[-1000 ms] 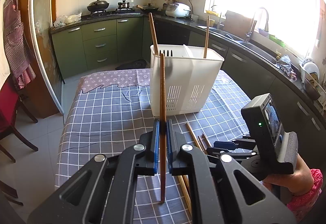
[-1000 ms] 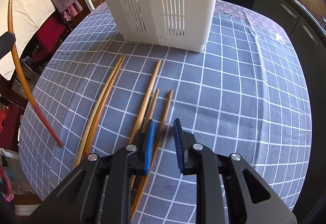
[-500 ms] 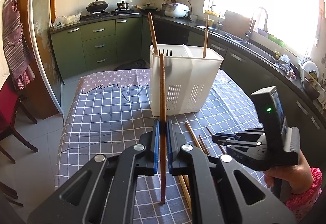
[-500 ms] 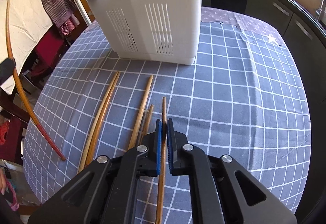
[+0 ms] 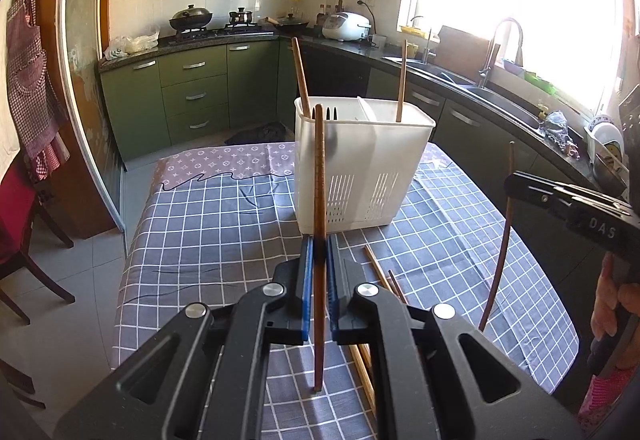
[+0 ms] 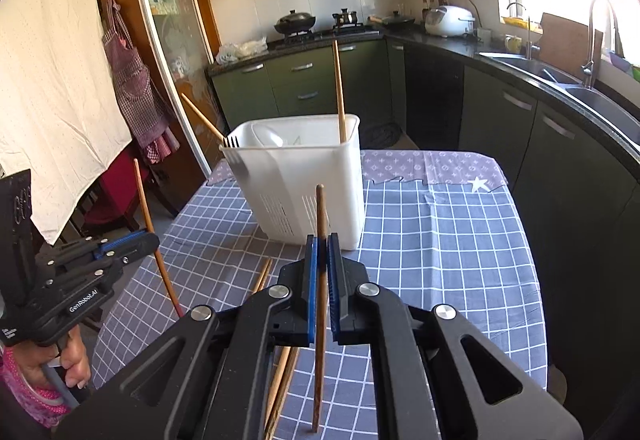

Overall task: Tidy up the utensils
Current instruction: 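Lift both chopsticks and lower them upright into the white caddy, then open both tools to release the chopsticks in the caddy, then move both tools back over the loose chopsticks on the cloth, then close the left tool on a wooden chopstick, then close the right tool on another wooden chopstick while the left tool holds its chopstick, then lift both chopsticks and lower them upright into the white caddy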

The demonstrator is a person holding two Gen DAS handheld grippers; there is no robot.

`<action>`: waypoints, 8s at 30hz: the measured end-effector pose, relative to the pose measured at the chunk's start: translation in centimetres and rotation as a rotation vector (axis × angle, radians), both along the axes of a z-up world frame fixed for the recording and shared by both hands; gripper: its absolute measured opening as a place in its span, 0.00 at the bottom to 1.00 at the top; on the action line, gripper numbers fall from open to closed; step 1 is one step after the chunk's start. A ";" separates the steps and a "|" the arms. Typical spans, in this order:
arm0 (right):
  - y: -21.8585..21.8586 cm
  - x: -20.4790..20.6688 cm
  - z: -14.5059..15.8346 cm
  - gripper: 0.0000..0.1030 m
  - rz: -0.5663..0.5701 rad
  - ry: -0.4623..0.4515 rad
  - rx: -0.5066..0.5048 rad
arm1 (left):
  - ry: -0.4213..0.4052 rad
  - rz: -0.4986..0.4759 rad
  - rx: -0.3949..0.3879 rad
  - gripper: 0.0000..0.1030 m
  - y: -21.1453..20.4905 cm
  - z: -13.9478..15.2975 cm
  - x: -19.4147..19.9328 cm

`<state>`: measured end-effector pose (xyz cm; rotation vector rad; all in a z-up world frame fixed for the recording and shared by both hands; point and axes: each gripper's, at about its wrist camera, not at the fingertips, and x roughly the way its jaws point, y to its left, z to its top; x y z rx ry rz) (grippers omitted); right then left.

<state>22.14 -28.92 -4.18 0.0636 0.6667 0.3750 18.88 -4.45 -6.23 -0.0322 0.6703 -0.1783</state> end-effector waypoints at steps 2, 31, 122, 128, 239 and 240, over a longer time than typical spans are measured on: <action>-0.2 -0.8 0.7 0.06 -0.005 -0.032 0.004 | -0.004 -0.002 0.001 0.06 0.0 0.0 -0.2; 0.1 -2.6 2.3 0.06 0.020 -0.098 -0.016 | -0.036 -0.028 0.014 0.06 -0.4 1.4 -0.3; -3.5 0.3 -11.1 0.31 -0.103 0.226 -0.042 | 0.517 0.014 -0.054 0.14 -2.4 -9.4 6.9; -4.0 0.6 -11.6 0.31 -0.106 0.242 -0.025 | 0.530 0.017 -0.033 0.13 -2.7 -10.0 7.4; 0.6 0.2 -0.3 0.06 -0.016 -0.033 0.005 | 0.003 -0.026 -0.034 0.06 0.0 1.3 -0.2; 0.6 0.3 -0.3 0.06 -0.015 -0.034 0.003 | 0.003 -0.028 -0.034 0.06 0.0 1.4 -0.1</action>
